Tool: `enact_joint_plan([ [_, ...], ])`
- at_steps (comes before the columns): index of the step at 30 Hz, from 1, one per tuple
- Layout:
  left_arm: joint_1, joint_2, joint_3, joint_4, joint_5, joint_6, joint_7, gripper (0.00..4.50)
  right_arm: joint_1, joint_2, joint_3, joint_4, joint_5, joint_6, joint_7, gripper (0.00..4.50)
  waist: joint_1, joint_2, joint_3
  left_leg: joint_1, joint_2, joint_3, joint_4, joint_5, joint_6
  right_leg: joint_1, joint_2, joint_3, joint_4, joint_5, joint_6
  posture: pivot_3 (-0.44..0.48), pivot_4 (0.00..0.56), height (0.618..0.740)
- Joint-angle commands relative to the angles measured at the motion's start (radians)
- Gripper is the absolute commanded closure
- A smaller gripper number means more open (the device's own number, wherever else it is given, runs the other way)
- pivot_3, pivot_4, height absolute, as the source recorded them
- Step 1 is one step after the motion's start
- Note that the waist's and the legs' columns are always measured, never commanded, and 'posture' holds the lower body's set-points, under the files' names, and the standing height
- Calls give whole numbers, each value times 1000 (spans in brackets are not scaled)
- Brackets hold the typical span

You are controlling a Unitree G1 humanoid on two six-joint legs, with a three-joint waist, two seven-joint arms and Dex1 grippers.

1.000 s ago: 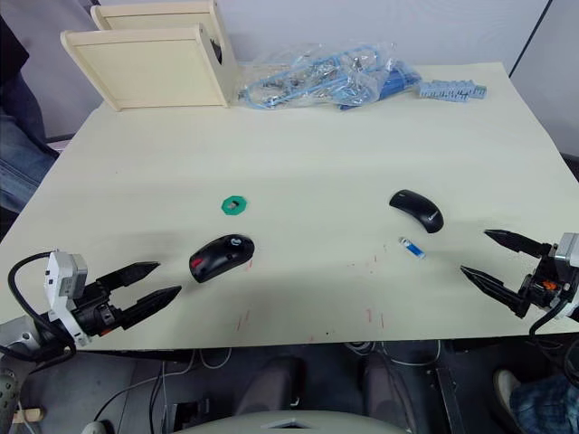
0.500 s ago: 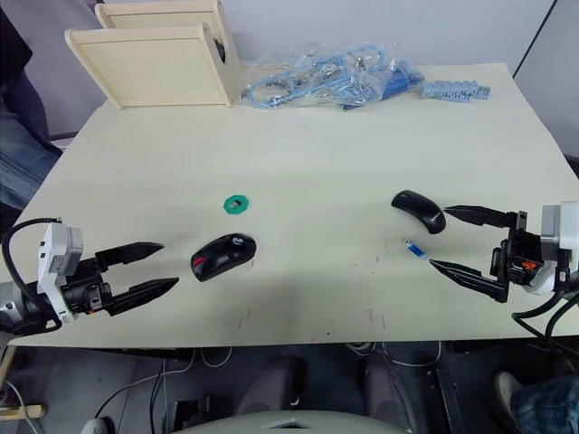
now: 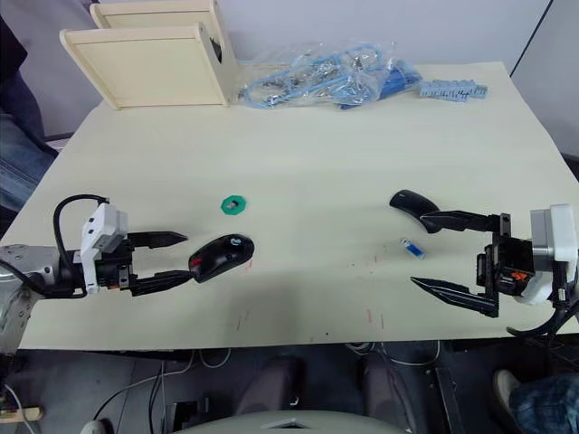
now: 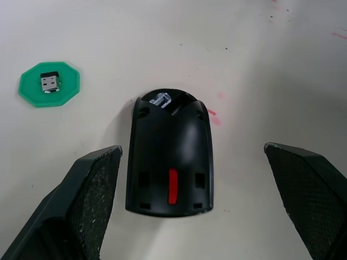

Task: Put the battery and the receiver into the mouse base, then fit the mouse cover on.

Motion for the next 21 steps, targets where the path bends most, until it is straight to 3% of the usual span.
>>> enact_joint_plan([
  [1, -37, 4, -17, -6, 19, 23, 32, 27, 4, 0, -36, -46, 27, -6, -11, 0, 0, 0, 0, 0, 0, 0, 0, 0, 0, 0, 0, 0, 0, 0, 0, 0, 150, 740],
  [21, -175, -42, -229, -21, 147, 62, 101, 27, 60, 30, -43, -93, 17, -24, -61, 0, -1, -1, 0, 0, -1, 0, 0, 0, 0, 0, 0, 0, 1, 0, 0, 0, 150, 740],
])
